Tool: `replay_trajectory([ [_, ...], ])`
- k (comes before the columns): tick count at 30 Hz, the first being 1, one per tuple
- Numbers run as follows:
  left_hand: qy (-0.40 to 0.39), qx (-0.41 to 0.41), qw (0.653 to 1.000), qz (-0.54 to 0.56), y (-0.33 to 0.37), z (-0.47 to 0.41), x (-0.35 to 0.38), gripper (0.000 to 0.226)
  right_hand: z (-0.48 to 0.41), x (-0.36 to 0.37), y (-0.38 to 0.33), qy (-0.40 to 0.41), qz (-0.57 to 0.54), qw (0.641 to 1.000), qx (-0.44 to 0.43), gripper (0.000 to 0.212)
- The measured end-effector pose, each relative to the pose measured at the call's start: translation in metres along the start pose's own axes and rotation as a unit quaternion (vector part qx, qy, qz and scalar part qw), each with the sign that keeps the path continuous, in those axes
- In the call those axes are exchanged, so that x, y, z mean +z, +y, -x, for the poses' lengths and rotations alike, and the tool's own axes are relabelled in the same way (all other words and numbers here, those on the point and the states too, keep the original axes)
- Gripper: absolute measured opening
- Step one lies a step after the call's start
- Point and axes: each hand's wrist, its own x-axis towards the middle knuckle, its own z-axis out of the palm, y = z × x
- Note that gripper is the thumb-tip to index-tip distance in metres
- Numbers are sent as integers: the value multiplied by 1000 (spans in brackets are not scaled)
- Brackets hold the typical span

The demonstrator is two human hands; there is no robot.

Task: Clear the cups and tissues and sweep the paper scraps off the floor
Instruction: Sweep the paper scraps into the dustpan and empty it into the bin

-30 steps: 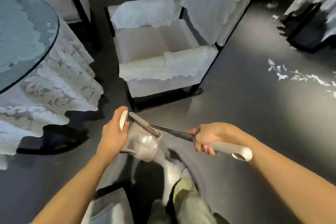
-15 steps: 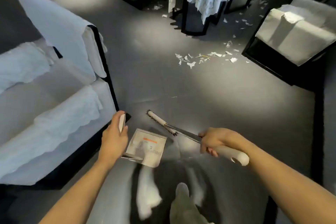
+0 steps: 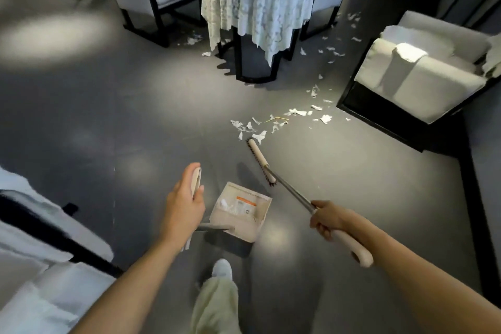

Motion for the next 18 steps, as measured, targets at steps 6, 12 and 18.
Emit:
replay_trajectory([
  [6, -49, 34, 998, -21, 4, -176, 32, 42, -98, -68, -92, 46, -42, 998, 2, 53],
  [12, -72, 16, 995, -67, 10, -334, 61, 42, -181, -139, -162, 65, -100, 992, 33, 48],
  [18, -100, 29, 989, -104, 10, -470, 99, 45, -298, -232, -228, 72, -87, 992, 53, 26],
])
